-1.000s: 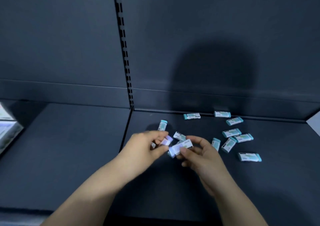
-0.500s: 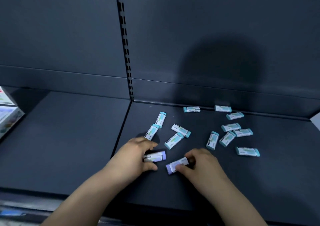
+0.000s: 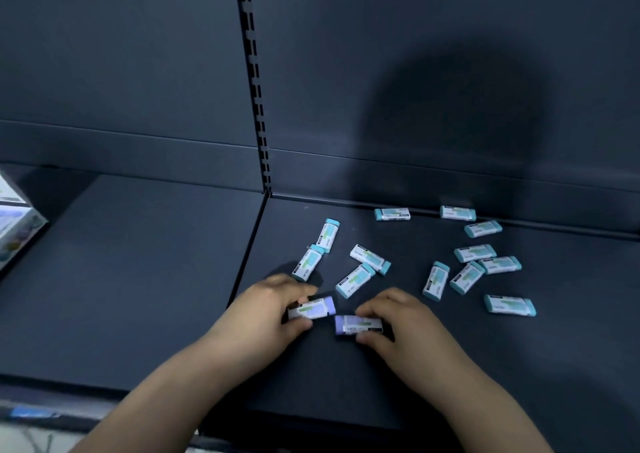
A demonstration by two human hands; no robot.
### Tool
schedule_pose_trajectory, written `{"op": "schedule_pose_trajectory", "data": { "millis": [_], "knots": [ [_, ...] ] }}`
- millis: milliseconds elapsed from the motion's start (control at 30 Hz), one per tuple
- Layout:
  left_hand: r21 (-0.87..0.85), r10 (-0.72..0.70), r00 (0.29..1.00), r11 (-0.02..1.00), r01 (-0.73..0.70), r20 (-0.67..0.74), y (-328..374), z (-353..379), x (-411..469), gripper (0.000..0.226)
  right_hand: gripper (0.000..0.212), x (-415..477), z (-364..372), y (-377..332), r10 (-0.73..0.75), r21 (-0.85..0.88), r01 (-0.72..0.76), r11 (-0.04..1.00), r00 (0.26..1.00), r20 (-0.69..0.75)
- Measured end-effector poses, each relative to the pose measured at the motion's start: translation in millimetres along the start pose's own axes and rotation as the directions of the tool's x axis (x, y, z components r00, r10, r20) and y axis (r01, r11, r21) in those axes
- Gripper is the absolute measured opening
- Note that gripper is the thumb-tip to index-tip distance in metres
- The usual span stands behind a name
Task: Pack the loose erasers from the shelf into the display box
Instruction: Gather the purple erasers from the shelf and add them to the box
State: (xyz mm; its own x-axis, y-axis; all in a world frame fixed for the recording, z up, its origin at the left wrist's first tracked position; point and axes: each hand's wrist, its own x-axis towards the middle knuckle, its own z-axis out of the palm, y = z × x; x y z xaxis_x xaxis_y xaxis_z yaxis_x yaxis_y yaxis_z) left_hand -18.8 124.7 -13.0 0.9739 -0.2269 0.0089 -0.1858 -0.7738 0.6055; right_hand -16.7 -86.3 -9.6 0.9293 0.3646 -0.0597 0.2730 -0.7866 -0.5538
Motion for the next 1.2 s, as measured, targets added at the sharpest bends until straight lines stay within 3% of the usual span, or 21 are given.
{"op": "schedule_pose_trajectory", "data": {
  "millis": [200,433,533,633,800,933,1033,1200],
  "knots": [
    [-0.377,-0.112,0.993,0.919,0.118,0.038,-14.4,-23.5,-6.6,0.04,0.017,11.6,10.4,-29.0,0.027,0.122,-0.015,0.992,0.994,-0.103],
    [-0.428,-0.051,0.999,0.903,0.039,-0.016,-71.0,-86.3,-29.9,0.049,0.019,44.4,45.4,-114.2,-0.021,0.186,0.055,0.981,0.983,-0.18],
    [-0.392,0.016,0.999,0.92,-0.029,-0.037,-117.7,-124.6,-50.7,0.059,0.019,65.2,75.7,-171.0,-0.046,0.213,0.087,0.973,0.981,-0.191],
    [-0.362,0.017,0.997,0.931,-0.046,-0.081,-168.4,-169.9,-71.4,0.053,0.02,83.7,111.5,-231.7,-0.056,0.238,0.106,0.965,0.977,-0.206],
    [-0.384,-0.228,0.968,0.907,0.17,-0.11,-240.0,-245.1,-108.2,0.035,0.014,114.0,164.7,-315.7,-0.076,0.243,0.123,0.962,0.978,-0.195],
    [-0.307,-0.364,0.893,0.91,0.28,-0.265,-289.6,-294.6,-135.6,0.034,0.016,127.8,199.6,-368.7,-0.095,0.211,0.13,0.969,0.981,-0.168],
    [-0.176,-0.418,0.825,0.908,0.379,-0.379,-317.7,-309.9,-147.0,0.03,0.02,134.6,212.8,-388.5,-0.08,0.184,0.107,0.977,0.986,-0.148],
    [-0.067,-0.446,0.83,0.89,0.451,-0.334,-326.4,-291.6,-145.3,0.035,0.028,143.8,213.6,-400.0,-0.101,-0.033,0.099,0.995,0.993,-0.063]
  ]
}}
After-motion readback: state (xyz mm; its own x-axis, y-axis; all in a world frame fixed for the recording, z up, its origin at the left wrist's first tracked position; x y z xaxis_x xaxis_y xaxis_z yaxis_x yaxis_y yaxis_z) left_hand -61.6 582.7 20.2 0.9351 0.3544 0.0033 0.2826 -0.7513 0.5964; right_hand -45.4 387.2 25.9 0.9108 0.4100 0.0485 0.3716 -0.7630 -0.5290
